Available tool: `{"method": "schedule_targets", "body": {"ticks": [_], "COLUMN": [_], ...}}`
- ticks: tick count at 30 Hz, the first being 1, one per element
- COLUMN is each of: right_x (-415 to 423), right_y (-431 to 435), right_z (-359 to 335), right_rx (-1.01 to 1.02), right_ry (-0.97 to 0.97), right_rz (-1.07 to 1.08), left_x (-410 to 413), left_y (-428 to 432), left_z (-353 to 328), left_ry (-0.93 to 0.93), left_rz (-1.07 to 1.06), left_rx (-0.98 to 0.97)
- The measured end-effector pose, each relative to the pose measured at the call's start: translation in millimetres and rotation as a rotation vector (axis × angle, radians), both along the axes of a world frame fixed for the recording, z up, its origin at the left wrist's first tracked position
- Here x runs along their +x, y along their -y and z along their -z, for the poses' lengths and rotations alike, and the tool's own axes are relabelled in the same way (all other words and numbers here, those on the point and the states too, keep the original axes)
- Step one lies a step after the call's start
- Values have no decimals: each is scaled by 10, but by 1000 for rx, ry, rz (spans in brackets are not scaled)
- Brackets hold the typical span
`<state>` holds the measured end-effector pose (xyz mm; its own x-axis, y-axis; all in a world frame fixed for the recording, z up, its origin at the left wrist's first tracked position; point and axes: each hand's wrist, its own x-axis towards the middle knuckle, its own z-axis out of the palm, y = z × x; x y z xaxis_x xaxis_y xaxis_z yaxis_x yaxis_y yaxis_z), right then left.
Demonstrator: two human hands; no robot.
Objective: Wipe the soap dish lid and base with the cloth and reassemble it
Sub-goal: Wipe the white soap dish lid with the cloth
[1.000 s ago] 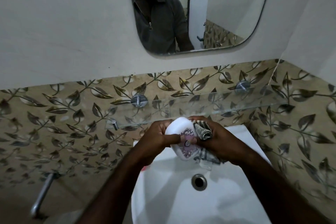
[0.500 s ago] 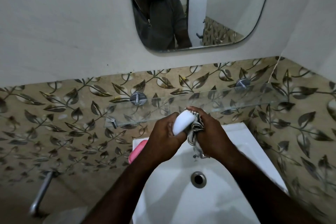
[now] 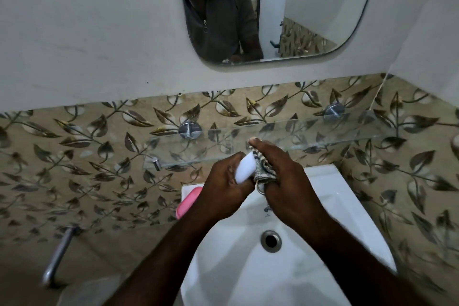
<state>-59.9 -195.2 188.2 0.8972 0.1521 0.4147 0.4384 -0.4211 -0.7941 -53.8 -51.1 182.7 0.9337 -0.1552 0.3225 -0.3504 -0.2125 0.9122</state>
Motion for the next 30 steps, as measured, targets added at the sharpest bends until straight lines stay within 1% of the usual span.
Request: {"method": "schedule_targets", "body": {"ticks": [1, 3, 6, 7, 9, 12, 14, 16, 18, 19, 20, 22, 23, 25, 26, 27, 30], "right_x": [-3, 49, 100, 101, 94, 75, 43, 42, 65, 85, 104, 130, 134, 149, 166, 182, 175], "right_y": [-1, 42, 150, 190, 246, 230, 178, 142, 177, 231, 303, 462, 521, 583, 591, 579, 433], "right_z": [-4, 5, 29, 31, 21, -36, -28, 8, 13, 0, -32, -125, -178, -265, -292, -308, -338], "right_rx": [18, 75, 159, 228, 476, 923, 1067, 1127, 1081, 1000, 880, 592, 469, 338, 323, 328, 472], "right_ry": [24, -11, -180, -255, -405, -592, -651, -662, -623, -569, -499, -383, -371, -387, -380, -352, -261], "right_rz": [-16, -20, -45, -84, -188, -305, -327, -290, -238, -222, -216, -250, -289, -369, -381, -356, -153], "left_x": [-6, -13, -29, -30, -41, -32, -27, -67, -122, -143, -145, -105, -80, -68, -95, -128, -180], "left_y": [-9, -28, -38, -36, -32, -30, 5, 72, 101, 79, 35, -90, -151, -209, -183, -119, 122], "left_z": [4, 1, -71, -88, -143, -205, -207, -194, -132, -101, -75, -62, -73, -124, -166, -206, -258], "left_ry": [-4, -31, -81, -102, -151, -225, -231, -235, -247, -267, -310, -468, -548, -662, -692, -714, -694], "left_rz": [4, -9, -2, 3, 11, 65, 112, 117, 120, 140, 163, 191, 229, 407, 481, 499, 377], "left_rx": [-33, -122, -267, -316, -451, -780, -925, -947, -897, -872, -859, -846, -798, -571, -479, -445, -509]}}
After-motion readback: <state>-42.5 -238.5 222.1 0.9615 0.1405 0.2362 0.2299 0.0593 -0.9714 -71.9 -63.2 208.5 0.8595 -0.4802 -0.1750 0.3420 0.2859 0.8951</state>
